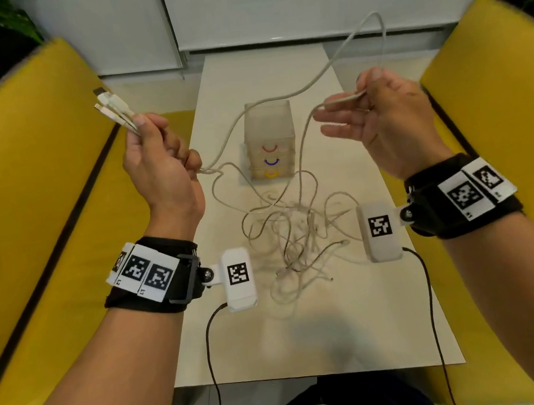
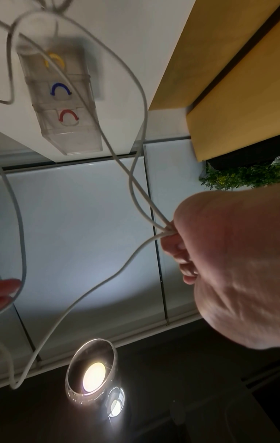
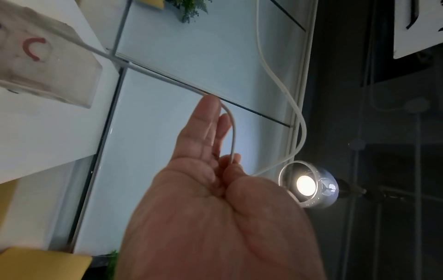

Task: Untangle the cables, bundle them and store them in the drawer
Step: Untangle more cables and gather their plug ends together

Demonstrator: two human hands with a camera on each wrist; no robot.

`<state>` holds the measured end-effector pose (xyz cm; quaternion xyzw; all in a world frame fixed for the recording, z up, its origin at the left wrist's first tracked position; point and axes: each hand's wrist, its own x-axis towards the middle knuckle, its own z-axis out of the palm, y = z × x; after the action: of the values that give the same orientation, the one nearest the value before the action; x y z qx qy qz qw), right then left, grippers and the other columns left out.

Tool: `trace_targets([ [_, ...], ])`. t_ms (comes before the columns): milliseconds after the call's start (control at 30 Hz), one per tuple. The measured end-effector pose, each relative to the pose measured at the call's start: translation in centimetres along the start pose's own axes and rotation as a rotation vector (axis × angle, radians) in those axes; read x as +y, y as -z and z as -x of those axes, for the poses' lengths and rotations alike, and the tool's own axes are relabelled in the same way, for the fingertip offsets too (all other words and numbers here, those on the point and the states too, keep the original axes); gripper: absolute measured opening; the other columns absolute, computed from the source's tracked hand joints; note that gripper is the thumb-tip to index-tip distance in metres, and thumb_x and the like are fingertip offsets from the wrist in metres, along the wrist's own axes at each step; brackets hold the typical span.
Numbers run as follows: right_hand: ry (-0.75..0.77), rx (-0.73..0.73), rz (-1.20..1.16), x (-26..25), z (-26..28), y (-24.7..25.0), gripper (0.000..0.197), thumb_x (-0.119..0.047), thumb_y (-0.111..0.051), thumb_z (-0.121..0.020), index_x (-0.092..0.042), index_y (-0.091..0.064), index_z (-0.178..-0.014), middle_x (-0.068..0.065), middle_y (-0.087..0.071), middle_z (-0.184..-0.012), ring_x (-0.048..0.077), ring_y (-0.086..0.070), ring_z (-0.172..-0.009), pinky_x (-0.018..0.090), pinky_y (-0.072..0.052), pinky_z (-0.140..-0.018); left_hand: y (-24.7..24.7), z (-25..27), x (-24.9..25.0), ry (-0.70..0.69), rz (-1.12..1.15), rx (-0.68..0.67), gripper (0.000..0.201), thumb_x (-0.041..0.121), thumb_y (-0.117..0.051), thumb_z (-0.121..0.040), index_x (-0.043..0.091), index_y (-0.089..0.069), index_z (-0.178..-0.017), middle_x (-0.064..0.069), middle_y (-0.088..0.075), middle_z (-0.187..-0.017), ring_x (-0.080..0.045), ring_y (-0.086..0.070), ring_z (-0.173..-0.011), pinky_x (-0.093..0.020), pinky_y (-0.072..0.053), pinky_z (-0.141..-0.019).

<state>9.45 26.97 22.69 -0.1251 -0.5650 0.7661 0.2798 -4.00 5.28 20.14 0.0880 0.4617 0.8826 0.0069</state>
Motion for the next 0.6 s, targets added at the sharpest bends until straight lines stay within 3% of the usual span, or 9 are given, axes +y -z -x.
trace_targets([
  [133,0.048,0.025,0.012,0.4,0.1,0.0,0.029,-0.024,-0.031,-0.11,-0.014,-0.048,-0.089,0.02,-0.069,-0.094,0.043,-0.073,-0.092,0.047,-0.062,-0.072,0.0,0.1,-0.2,0.011,-0.005,-0.012,0.032,0.029,-0.04,-0.11,0.017,-0.053,-0.083,0.003,-0.028,-0.06,-0.013,-0.021,-0.054,-0.026,-0.025,-0.045],
  [267,-0.057,0.091,0.155,2.7,-0.2,0.8,0.026,-0.028,-0.034,-0.11,-0.015,-0.048,-0.092,0.019,-0.072,-0.1,0.039,-0.073,-0.088,0.049,-0.061,-0.07,0.0,0.2,-0.3,0.024,-0.001,-0.026,0.032,0.029,-0.04,-0.11,0.017,-0.053,-0.083,0.004,-0.029,-0.059,-0.012,-0.022,-0.053,-0.025,-0.025,-0.045],
  [400,-0.094,0.193,0.147,5.2,-0.4,2.0,0.026,-0.025,-0.035,-0.11,-0.012,-0.051,-0.094,0.02,-0.068,-0.1,0.037,-0.073,-0.09,0.046,-0.062,-0.074,0.2,0.2,-0.4,0.055,0.029,-0.025,0.035,0.031,-0.04,-0.11,0.017,-0.051,-0.08,0.004,-0.028,-0.058,-0.012,-0.02,-0.053,-0.025,-0.023,-0.045],
  [500,0.012,0.2,0.137,5.9,-0.9,2.5,0.021,-0.019,-0.042,-0.108,-0.012,-0.057,-0.095,0.016,-0.067,-0.097,0.033,-0.07,-0.095,0.047,-0.059,-0.088,0.6,0.2,-0.3,0.081,0.064,-0.026,0.042,0.04,-0.04,-0.109,0.019,-0.046,-0.073,0.004,-0.027,-0.057,-0.013,-0.019,-0.052,-0.027,-0.021,-0.045],
  [600,0.176,0.122,0.2,5.7,-1.4,2.3,0.016,-0.014,-0.049,-0.104,-0.015,-0.063,-0.098,0.012,-0.068,-0.099,0.029,-0.067,-0.1,0.043,-0.058,-0.09,0.6,0.2,-0.3,0.077,0.057,-0.033,0.046,0.043,-0.041,-0.108,0.021,-0.04,-0.067,0.003,-0.024,-0.056,-0.014,-0.016,-0.051,-0.029,-0.019,-0.044],
])
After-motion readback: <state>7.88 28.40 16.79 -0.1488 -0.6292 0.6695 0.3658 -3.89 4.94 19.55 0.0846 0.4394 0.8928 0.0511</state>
